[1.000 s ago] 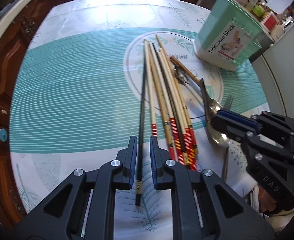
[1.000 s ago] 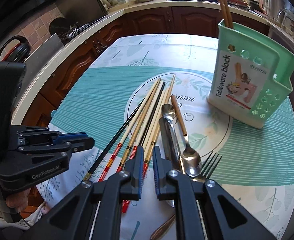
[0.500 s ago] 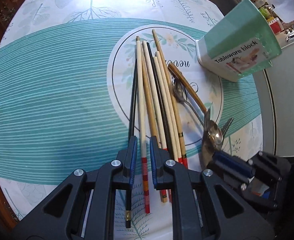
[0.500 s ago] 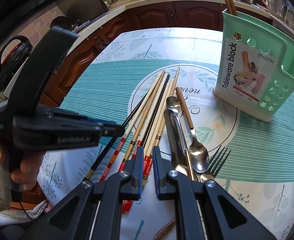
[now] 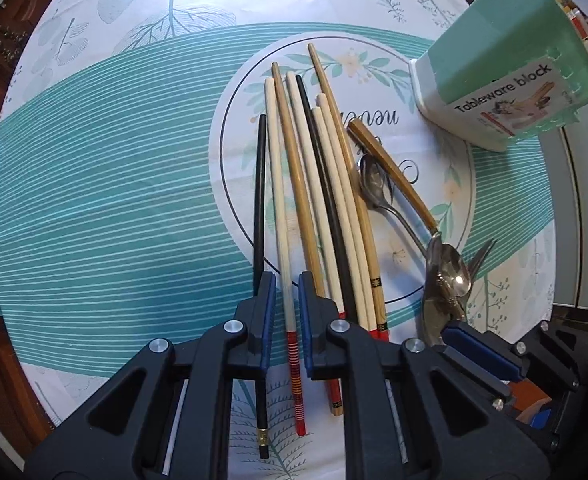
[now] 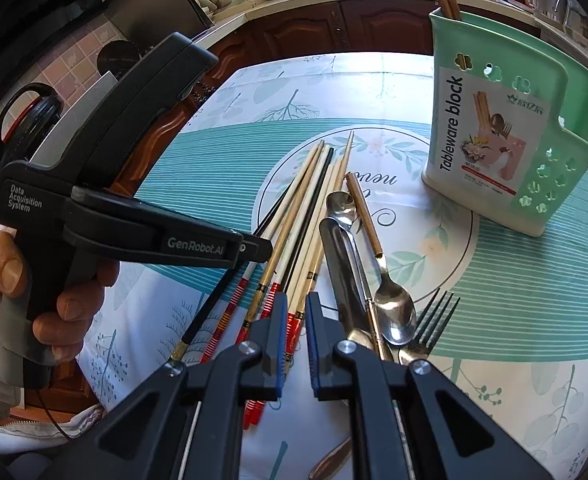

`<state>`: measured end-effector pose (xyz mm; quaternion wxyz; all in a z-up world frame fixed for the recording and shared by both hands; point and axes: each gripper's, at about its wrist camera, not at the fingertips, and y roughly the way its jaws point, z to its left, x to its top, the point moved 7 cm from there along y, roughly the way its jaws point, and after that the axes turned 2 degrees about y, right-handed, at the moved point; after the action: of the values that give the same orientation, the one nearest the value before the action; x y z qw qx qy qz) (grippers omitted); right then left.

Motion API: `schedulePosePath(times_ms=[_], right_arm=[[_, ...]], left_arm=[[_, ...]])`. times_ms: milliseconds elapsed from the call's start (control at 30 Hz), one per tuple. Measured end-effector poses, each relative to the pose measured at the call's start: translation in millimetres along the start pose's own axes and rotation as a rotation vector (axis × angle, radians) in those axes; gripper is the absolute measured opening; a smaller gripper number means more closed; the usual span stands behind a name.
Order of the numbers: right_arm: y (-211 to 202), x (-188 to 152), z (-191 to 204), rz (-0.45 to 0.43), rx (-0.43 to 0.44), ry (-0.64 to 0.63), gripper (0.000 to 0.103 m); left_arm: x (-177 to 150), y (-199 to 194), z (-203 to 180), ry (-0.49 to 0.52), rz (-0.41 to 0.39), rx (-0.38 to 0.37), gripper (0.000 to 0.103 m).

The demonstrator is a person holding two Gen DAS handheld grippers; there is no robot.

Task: Organize utensils
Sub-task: 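Grasp a red-banded chopstick with the left tool while the right tool grasps a pale chopstick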

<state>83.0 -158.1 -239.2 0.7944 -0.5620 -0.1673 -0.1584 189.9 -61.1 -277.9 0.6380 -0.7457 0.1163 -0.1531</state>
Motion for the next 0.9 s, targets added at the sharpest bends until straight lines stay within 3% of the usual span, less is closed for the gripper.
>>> schedulePosePath(times_ms=[333,600,900], right_arm=[[1,-1,1,0.000,0.003,0.000,0.009],[1,1,1,-0.002,0.010,0.000,0.009],[9,26,7,0.066,0.060,0.041,0.009]], left_arm=[[9,8,-17,0.042,0.039,0.129,0.004],[3,-2,-6,-0.007,0.003,0.066,0.003],[-27,-52,28,-0.078,-0.119,-0.019,0.003]])
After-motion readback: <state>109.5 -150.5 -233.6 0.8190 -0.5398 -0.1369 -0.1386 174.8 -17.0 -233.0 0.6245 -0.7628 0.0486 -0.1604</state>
